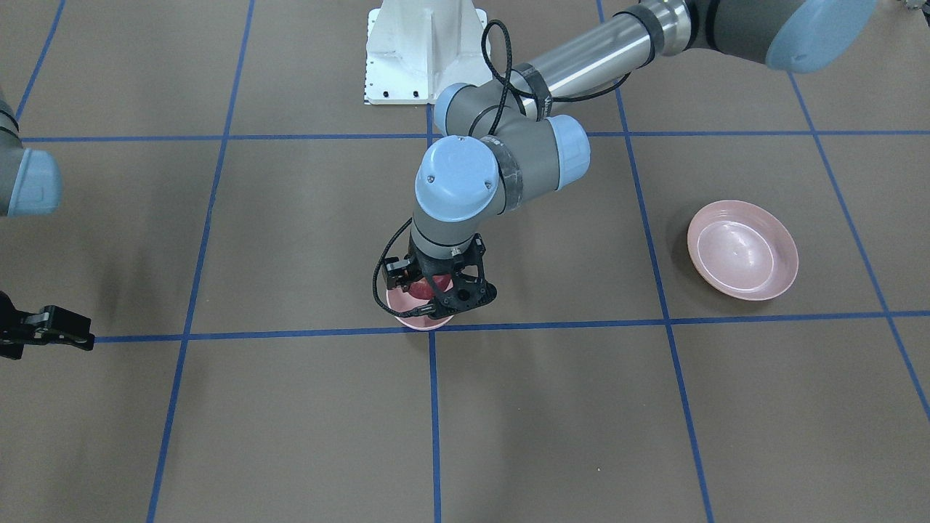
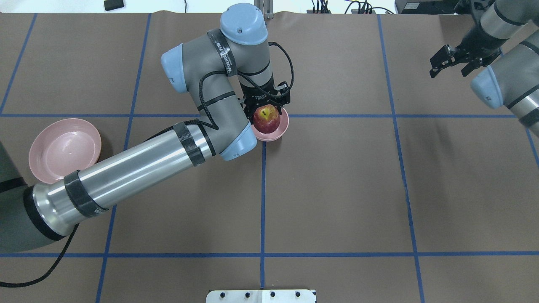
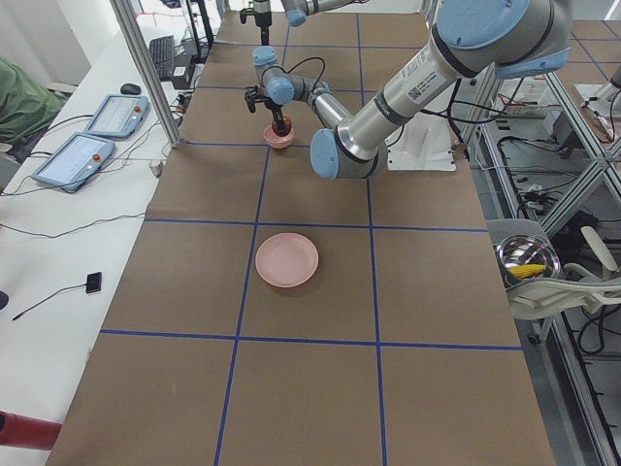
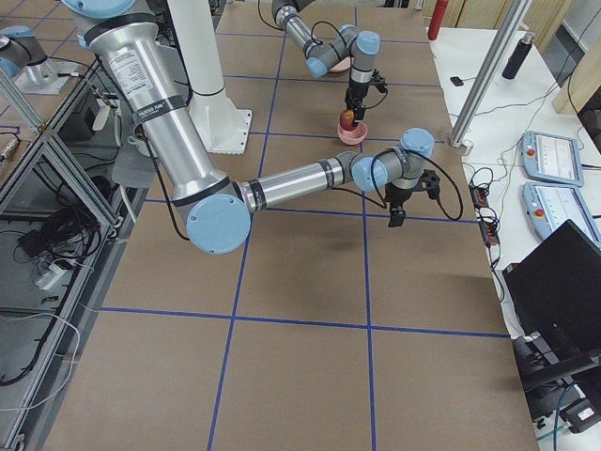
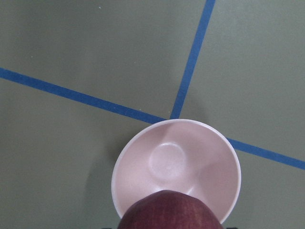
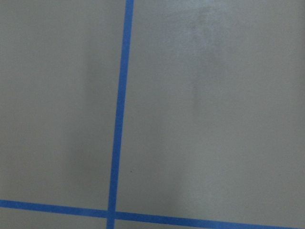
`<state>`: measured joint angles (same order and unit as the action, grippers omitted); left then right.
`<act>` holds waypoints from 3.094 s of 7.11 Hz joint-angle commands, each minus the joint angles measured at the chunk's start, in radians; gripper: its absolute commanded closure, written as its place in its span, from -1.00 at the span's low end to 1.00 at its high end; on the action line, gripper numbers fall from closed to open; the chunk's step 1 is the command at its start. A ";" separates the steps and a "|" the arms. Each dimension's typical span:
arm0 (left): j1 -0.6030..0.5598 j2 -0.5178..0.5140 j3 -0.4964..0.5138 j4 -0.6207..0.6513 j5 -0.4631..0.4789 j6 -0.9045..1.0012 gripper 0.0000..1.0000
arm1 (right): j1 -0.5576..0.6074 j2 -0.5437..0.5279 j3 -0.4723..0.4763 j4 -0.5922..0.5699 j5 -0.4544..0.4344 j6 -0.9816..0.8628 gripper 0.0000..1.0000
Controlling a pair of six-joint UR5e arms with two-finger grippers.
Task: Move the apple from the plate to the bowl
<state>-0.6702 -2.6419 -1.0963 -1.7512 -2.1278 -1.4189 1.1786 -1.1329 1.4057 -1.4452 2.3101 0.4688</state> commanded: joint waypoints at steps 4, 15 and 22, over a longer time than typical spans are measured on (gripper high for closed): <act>0.008 -0.020 0.091 -0.099 0.031 -0.014 0.10 | 0.026 -0.011 -0.001 -0.004 0.012 -0.036 -1.00; -0.368 0.653 -0.678 0.285 0.040 0.716 -0.98 | 0.274 -0.263 0.028 -0.097 0.011 -0.449 -1.00; -0.838 0.951 -0.502 0.280 -0.138 1.566 -0.98 | 0.340 -0.340 0.079 -0.101 0.011 -0.432 -1.00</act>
<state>-1.4946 -1.7163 -1.6095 -1.4713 -2.2681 0.1248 1.5116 -1.4598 1.4745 -1.5400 2.3194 0.0359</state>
